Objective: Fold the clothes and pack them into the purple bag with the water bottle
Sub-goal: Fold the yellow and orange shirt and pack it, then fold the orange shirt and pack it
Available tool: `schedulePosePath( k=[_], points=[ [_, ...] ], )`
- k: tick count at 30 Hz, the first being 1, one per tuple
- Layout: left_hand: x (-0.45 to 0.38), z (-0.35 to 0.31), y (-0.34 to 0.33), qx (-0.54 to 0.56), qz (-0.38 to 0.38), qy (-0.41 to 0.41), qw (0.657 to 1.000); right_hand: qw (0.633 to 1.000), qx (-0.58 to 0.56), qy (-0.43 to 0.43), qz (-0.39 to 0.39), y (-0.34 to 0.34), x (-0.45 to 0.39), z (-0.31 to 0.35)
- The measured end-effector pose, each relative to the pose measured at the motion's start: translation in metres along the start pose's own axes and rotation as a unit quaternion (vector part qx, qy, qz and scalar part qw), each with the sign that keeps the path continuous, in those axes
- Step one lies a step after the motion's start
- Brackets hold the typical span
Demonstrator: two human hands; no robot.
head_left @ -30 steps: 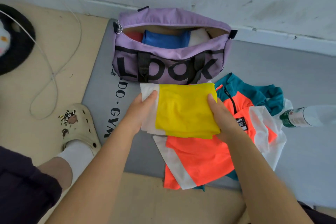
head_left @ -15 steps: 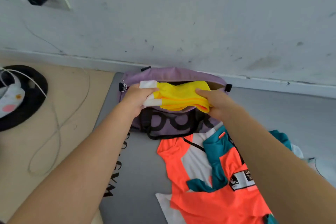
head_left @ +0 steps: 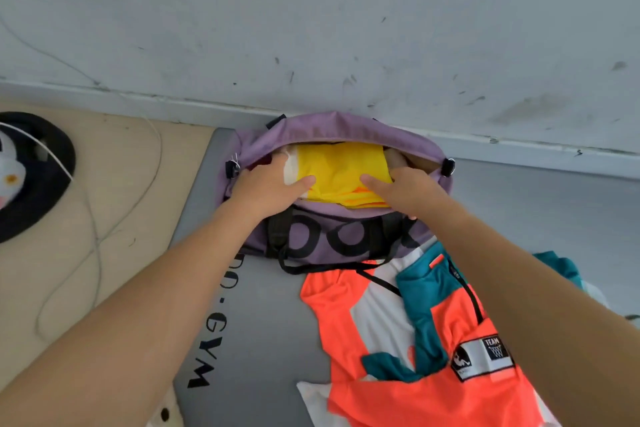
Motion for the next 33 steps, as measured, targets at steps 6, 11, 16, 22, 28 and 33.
schedulePosePath(
  k=[6, 11, 16, 22, 28, 33],
  points=[
    [0.064, -0.023, 0.061, -0.062, -0.248, -0.108, 0.961, 0.996, -0.003, 0.072, -0.06, 0.028, 0.038, 0.009],
    [0.097, -0.026, 0.081, -0.04, -0.309, -0.105, 0.944, 0.972, -0.101, 0.134, -0.166, 0.06, 0.081, 0.011],
    [0.141, -0.073, 0.043, 0.04, -0.283, -0.159, 0.945, 0.952, -0.164, 0.141, -0.218, 0.042, 0.131, -0.026],
    [0.172, -0.135, -0.126, 0.081, 0.098, -0.165, 0.978, 0.991, -0.112, -0.02, -0.074, -0.042, 0.177, -0.145],
    [0.23, -0.171, -0.217, 0.151, 0.249, -0.14, 0.946, 0.988, -0.063, -0.139, 0.015, -0.085, 0.24, -0.238],
    [0.242, -0.181, -0.234, 0.105, 0.261, -0.115, 0.953, 0.981, -0.116, -0.144, 0.064, -0.106, 0.257, -0.258]
  ],
)
Point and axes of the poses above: each hand's wrist, its own x-axis away from the middle knuckle, its own y-axis out of the back of the hand, z = x × y, the point moved 10 cm from there along -x, towards the middle knuckle, and after that the axes turned 10 degrees about -x, right-handed, at the moved point
